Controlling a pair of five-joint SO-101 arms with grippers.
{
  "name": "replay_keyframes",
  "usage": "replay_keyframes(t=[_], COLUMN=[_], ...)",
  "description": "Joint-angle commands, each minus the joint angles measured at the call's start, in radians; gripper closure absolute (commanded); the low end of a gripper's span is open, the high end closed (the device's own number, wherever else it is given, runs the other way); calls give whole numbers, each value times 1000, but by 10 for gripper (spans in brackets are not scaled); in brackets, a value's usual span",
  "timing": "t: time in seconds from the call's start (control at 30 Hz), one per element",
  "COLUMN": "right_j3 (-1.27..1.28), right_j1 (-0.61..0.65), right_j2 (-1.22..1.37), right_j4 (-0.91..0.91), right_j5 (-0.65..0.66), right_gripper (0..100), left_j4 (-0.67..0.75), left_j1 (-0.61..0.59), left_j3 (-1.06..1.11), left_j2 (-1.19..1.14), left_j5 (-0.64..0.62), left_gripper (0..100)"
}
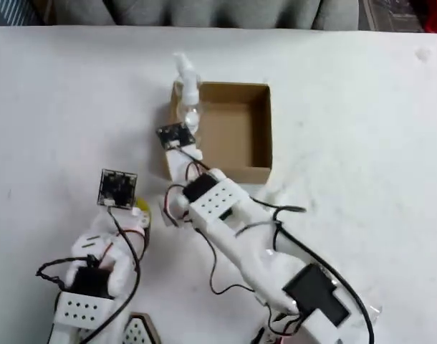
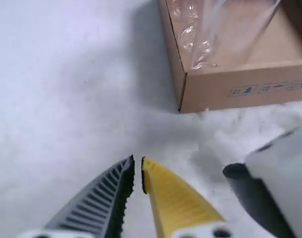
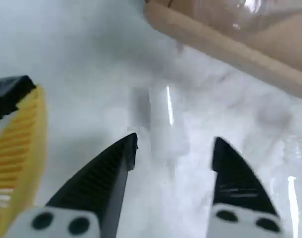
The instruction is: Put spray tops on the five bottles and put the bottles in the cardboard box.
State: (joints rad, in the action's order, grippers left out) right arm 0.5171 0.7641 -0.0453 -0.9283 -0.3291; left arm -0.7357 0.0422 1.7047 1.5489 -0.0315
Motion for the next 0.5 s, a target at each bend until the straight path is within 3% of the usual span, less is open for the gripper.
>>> replay_keyframes(t=[0.0, 0.13, 0.3, 0.47], right_j3=[-141, -296, -331, -330], right_j1=[-1, -48, -288, -536], right_j2=[-21, -102, -196, -220], right_j4=[-133, -383, -530, -550], right_j5=[-6, 3, 14, 331], right_gripper=[759, 759, 759, 793], left_j4=[32, 31, 28, 28], left_j1=[-8, -8, -8, -8], left_j3=[-6, -6, -6, -6], left_j2=[22, 22, 21, 21], left_j5=[-3, -3, -3, -3], left_gripper=[977, 976, 976, 976])
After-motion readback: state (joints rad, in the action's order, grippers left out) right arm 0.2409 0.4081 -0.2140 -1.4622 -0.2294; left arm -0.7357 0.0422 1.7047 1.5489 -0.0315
